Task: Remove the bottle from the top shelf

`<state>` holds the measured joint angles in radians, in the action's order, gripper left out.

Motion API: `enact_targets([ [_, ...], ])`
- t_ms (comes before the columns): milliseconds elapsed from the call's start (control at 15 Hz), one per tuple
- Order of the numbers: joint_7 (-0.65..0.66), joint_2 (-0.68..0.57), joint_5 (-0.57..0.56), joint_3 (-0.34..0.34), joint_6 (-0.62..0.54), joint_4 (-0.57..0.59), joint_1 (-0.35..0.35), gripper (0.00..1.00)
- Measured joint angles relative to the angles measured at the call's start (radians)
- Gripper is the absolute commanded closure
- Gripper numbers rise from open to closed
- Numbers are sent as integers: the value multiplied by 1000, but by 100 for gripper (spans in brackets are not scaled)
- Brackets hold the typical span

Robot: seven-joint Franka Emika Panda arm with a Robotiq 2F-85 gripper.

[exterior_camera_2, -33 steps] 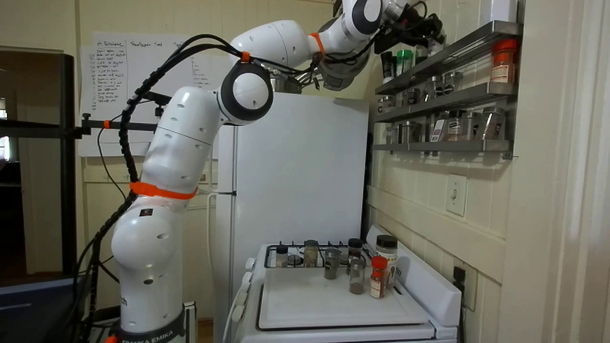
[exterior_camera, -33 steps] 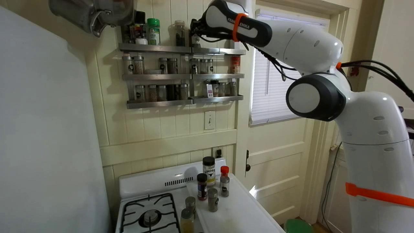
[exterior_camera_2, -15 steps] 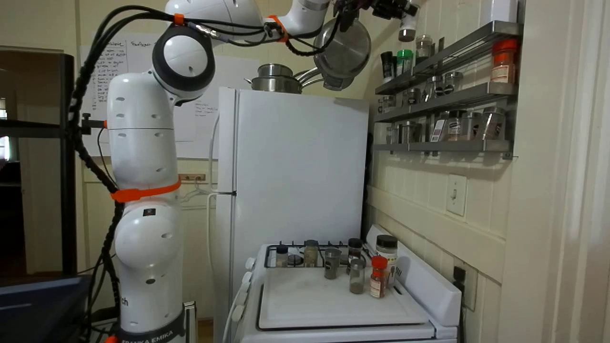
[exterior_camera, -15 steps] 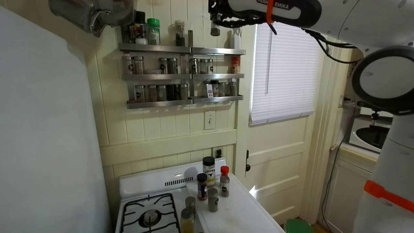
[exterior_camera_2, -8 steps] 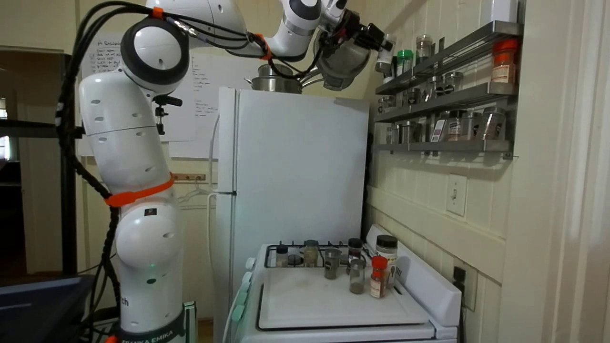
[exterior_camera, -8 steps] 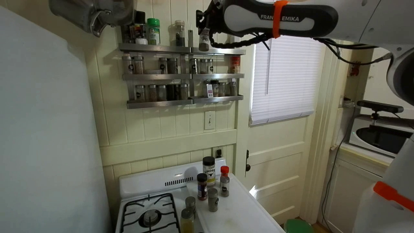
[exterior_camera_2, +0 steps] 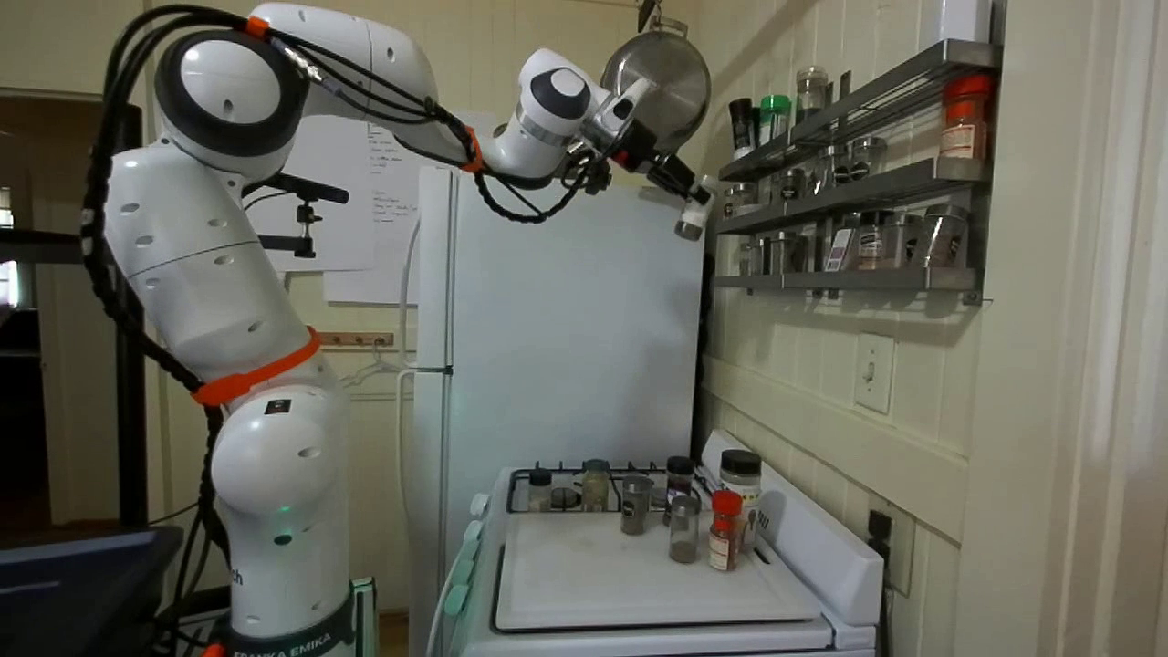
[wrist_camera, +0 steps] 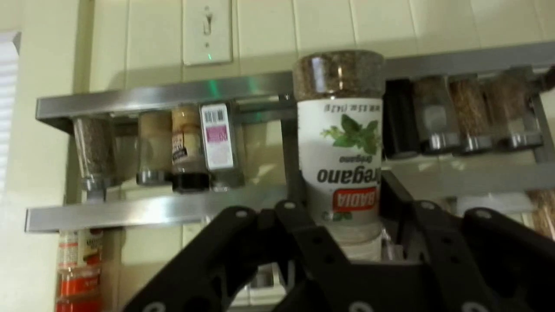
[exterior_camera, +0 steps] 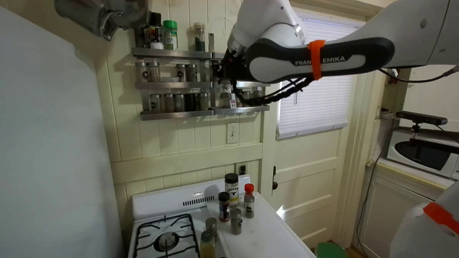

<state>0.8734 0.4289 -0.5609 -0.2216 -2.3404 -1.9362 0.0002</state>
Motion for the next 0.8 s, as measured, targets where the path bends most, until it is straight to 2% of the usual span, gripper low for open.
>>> enact_targets([
  [67,28,21,0,-17,0,-59,-10,81],
  [133,59,42,0,-33,2,-118,-19,56],
  [333,115,104,7,-44,32,-262,-29,56],
  [600,120,133,8,-43,32,-289,-36,56],
  [667,120,134,8,-43,32,-289,-36,81],
  [800,120,134,8,-44,32,-289,-39,81],
])
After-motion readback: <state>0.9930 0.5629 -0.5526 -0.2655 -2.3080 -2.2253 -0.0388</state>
